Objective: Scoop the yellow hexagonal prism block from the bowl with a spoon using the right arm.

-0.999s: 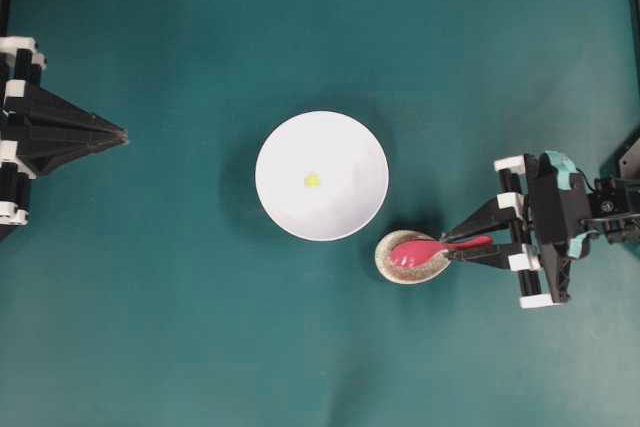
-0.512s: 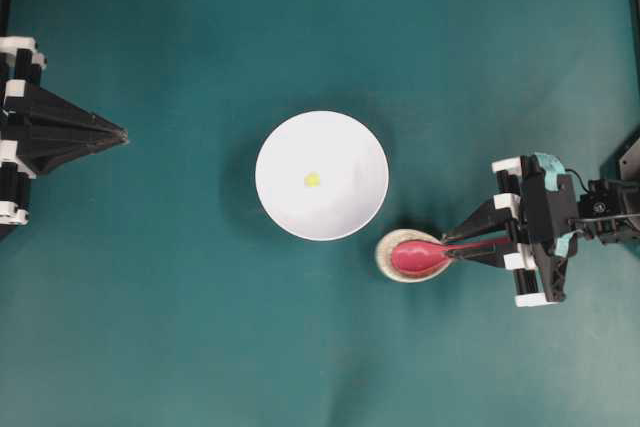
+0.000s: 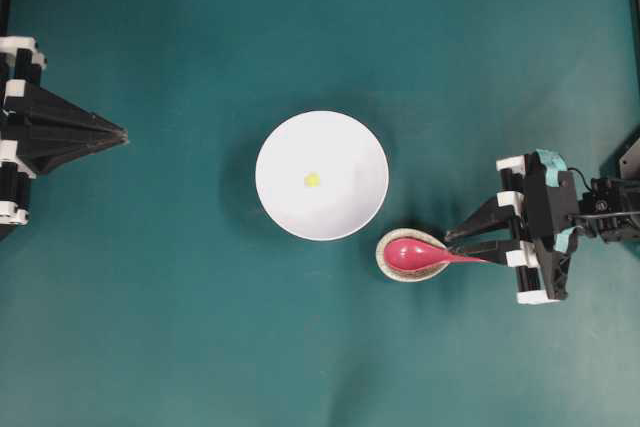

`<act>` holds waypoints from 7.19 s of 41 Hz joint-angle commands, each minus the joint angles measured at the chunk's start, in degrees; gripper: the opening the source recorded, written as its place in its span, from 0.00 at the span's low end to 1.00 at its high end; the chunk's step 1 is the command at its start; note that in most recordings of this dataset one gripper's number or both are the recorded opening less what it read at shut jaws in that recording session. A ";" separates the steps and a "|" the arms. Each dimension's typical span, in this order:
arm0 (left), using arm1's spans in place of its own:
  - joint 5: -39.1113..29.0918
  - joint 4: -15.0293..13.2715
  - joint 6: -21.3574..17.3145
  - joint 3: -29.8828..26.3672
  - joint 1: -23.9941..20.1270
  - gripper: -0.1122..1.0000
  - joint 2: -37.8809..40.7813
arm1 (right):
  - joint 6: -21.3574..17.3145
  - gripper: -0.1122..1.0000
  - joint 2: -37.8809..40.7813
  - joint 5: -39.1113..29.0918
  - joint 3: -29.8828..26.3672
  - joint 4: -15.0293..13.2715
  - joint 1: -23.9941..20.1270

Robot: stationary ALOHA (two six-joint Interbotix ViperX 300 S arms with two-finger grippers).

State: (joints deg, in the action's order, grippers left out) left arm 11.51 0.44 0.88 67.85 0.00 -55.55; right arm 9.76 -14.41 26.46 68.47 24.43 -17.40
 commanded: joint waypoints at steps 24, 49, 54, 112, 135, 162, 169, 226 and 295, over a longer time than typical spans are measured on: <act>0.18 0.09 0.09 -1.58 -0.09 0.11 0.35 | -6.06 0.55 2.29 0.53 -1.14 0.26 -0.09; 0.00 0.09 0.09 -1.58 0.00 0.11 0.35 | -13.01 0.63 6.86 10.20 2.81 2.64 -5.19; -0.09 0.09 0.09 -1.58 0.00 0.11 0.35 | -13.01 0.63 7.12 11.87 3.43 3.08 -6.06; -0.35 0.09 0.09 -1.49 -0.09 0.11 0.35 | -17.93 0.63 19.60 31.03 6.15 4.39 -10.81; -0.35 0.09 0.09 -1.58 -0.09 0.11 0.35 | -17.40 0.60 20.57 33.49 6.59 4.13 -11.60; -0.35 0.09 0.09 -1.58 -0.09 0.11 0.35 | -15.82 0.60 20.65 34.10 6.15 3.52 -11.60; -0.26 0.09 0.09 -1.58 -0.09 0.11 0.35 | -15.73 0.60 20.65 34.28 6.15 3.60 -11.60; -0.53 0.09 0.09 -1.58 -0.09 0.11 0.35 | 2.72 0.32 -4.75 20.57 4.75 3.69 -7.91; -0.62 0.09 0.09 -1.58 -0.09 0.11 0.26 | 6.33 0.32 -18.02 -43.24 -22.24 3.34 22.85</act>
State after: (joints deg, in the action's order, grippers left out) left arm 10.72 0.44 0.97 67.85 0.00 -55.55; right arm 16.08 -33.57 -16.88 48.52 28.04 5.19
